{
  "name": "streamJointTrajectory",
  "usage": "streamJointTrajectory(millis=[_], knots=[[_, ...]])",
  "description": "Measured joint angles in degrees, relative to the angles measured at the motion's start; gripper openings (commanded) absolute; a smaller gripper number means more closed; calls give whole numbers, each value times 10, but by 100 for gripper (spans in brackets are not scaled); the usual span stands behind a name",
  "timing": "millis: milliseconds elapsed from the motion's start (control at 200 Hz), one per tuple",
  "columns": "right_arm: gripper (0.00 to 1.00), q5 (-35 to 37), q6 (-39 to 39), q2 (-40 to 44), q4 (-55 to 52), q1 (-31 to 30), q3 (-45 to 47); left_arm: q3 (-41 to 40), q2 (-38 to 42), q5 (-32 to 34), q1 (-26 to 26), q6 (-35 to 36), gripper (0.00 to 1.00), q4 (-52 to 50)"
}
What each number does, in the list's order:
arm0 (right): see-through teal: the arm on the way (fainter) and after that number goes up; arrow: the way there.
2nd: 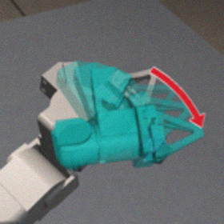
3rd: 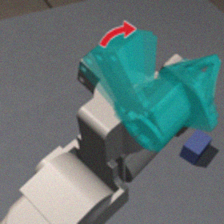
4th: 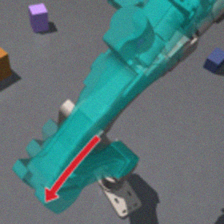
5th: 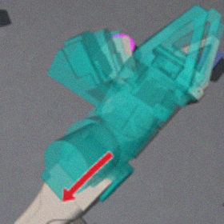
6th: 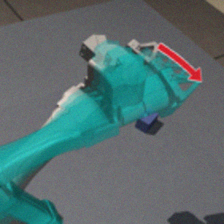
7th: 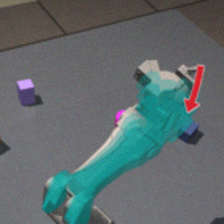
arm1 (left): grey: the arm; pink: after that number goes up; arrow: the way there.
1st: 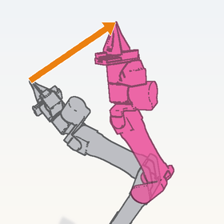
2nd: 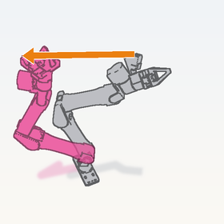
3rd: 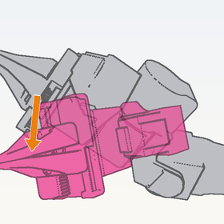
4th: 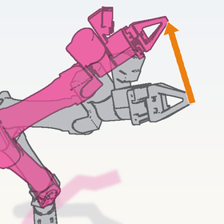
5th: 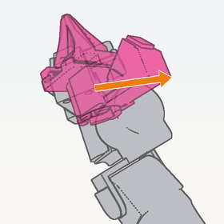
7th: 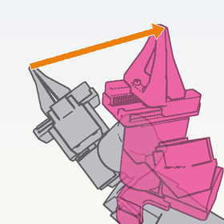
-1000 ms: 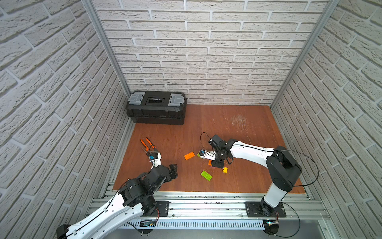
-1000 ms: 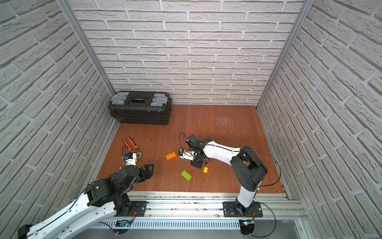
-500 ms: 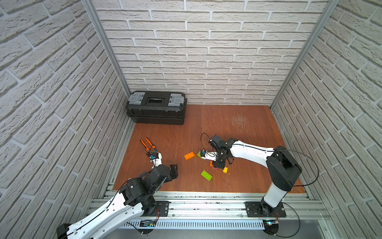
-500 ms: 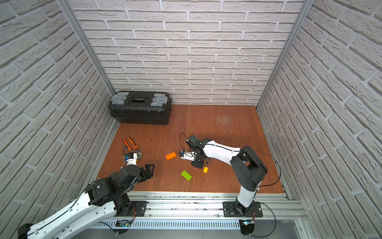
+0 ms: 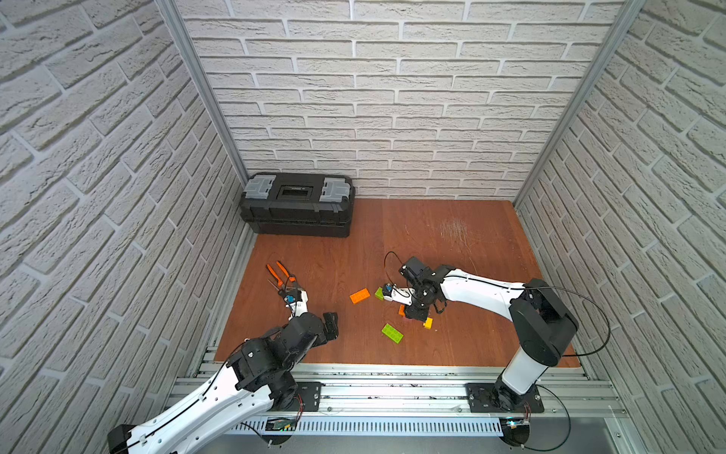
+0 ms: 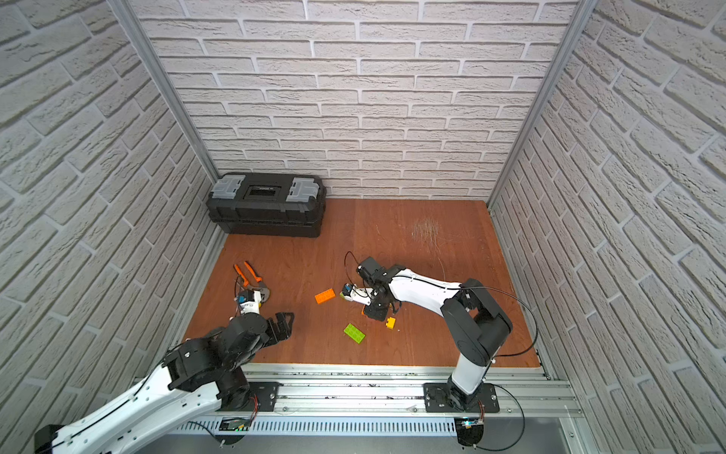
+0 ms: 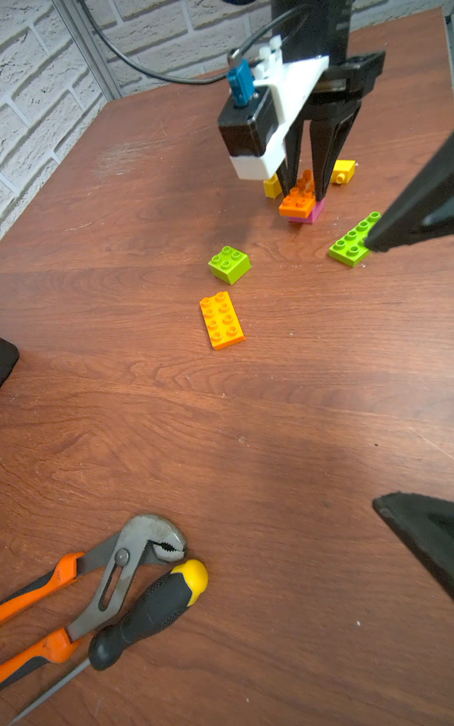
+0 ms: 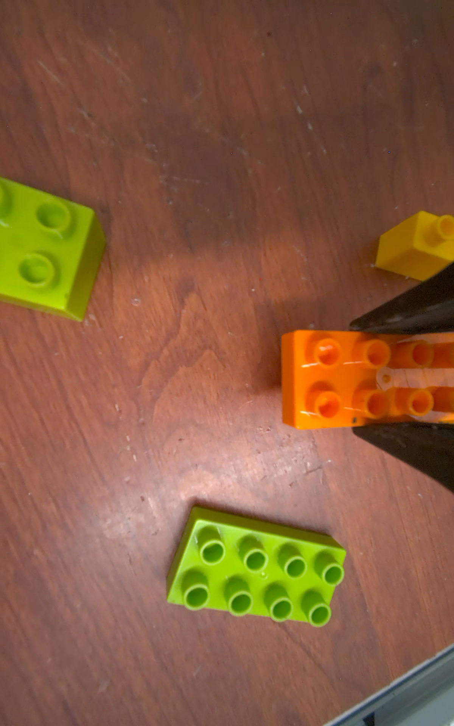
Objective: Assemble a carrot with lego
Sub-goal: Assemble the lego brick with the lego brick.
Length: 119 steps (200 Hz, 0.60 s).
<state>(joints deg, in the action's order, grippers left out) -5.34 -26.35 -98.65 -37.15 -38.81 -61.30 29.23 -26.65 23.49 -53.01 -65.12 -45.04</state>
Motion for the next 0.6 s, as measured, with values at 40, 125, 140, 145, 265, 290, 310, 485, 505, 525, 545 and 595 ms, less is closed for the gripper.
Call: streamJointTrajectory(millis=[40,125,140,145,265,290,310,485,505,525,545,595], knots=[[32,1,2,0,-2,0,-2,0,-3,0,0,0,98,0],[38,6,8,-1,-11,0,-7,1,-10,0,0,0,98,0],[38,7,9,-1,-13,0,-7,1,-10,0,0,0,98,0],[39,7,9,-1,-14,0,-7,1,-10,0,0,0,98,0],[52,16,20,-1,-34,0,-10,3,-12,0,0,0,98,0],[53,17,21,0,-37,0,-11,4,-12,0,0,0,98,0],[54,18,24,1,-40,0,-12,4,-12,0,0,0,98,0],[57,31,40,29,-60,0,-35,4,-12,0,0,1,98,-1],[58,33,44,34,-61,0,-39,4,-12,0,0,1,98,-1],[58,34,46,37,-62,0,-43,4,-12,0,0,1,98,-1],[58,36,50,40,-64,1,-49,4,-12,0,0,1,98,-1],[59,39,59,46,-70,2,-65,4,-12,0,0,1,98,-1]])
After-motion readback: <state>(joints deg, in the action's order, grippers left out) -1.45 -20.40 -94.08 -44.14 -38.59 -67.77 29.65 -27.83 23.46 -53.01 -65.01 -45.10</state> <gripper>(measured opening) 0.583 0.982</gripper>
